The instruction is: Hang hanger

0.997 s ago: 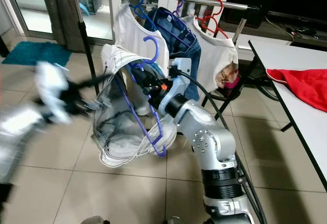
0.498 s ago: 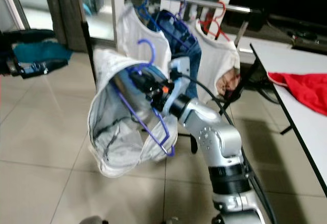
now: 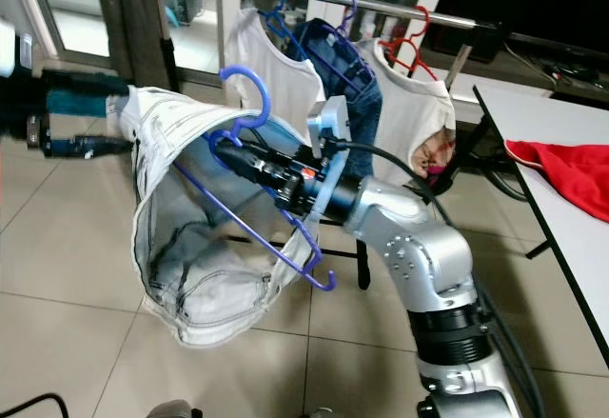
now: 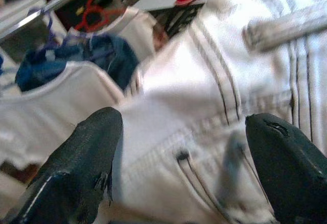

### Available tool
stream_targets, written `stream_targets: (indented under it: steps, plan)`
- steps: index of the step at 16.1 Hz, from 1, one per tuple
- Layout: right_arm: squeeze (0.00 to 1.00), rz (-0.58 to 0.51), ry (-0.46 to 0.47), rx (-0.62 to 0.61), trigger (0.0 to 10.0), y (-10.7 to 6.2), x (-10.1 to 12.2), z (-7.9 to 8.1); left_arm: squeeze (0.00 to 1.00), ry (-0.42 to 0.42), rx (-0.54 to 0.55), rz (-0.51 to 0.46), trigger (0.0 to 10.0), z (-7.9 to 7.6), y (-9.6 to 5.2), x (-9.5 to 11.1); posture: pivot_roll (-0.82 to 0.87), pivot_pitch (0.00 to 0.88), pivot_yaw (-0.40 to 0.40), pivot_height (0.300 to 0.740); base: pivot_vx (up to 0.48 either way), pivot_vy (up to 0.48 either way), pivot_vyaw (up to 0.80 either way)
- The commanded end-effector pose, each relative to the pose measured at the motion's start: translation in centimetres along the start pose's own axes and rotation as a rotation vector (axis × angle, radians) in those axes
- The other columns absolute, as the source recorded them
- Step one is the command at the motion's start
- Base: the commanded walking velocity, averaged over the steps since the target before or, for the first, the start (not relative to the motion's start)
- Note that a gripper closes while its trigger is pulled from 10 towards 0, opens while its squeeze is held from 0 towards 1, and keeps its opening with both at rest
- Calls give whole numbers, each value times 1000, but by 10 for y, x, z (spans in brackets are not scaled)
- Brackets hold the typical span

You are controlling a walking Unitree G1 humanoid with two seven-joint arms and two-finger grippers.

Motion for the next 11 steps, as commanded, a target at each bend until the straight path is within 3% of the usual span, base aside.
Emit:
stream_targets:
  steps: [1, 4, 6, 9, 10, 11]
  plan:
    - [0, -27, -39, 70, 10000, 2, 11, 9, 0, 21, -69, -54, 10000, -1, 6, 20, 44, 0, -112, 740, 0, 0, 0]
    - [0, -14, -50, 98, 10000, 1, 10, 12, 0, -18, -169, -59, 10000, -4, 12, 32, 40, 0, -105, 740, 0, 0, 0]
    - [0, -10, -57, 127, 10000, 1, 11, 15, 0, -43, -219, 32, 10000, -9, 21, 17, 34, 0, -98, 740, 0, 0, 0]
    - [0, -6, -62, 135, 10000, 0, 11, 16, 0, -155, -313, 56, 10000, -24, 28, 5, 26, 0, -94, 740, 0, 0, 0]
    - [0, -3, -64, 140, 10000, -1, 12, 17, 0, -152, -331, 120, 4353, -28, 30, -6, 26, 0, -96, 740, 0, 0, 0]
    - [0, -1, -66, 152, 10000, -1, 12, 18, 0, -137, -346, 172, 0, -31, 32, -15, 25, 0, -97, 740, 0, 0, 0]
Point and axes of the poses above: a point about 5 cm out from each wrist's last joint towards the gripper, its own y axis pointing out of the wrist towards the gripper, its own x axis along the axis of the wrist's last joint, z = x × y, the point moved 2 cm from there along y, pointing out of the wrist towards the gripper, and after that the axes turned 11 degrees about -y, right-handed, at the moved point
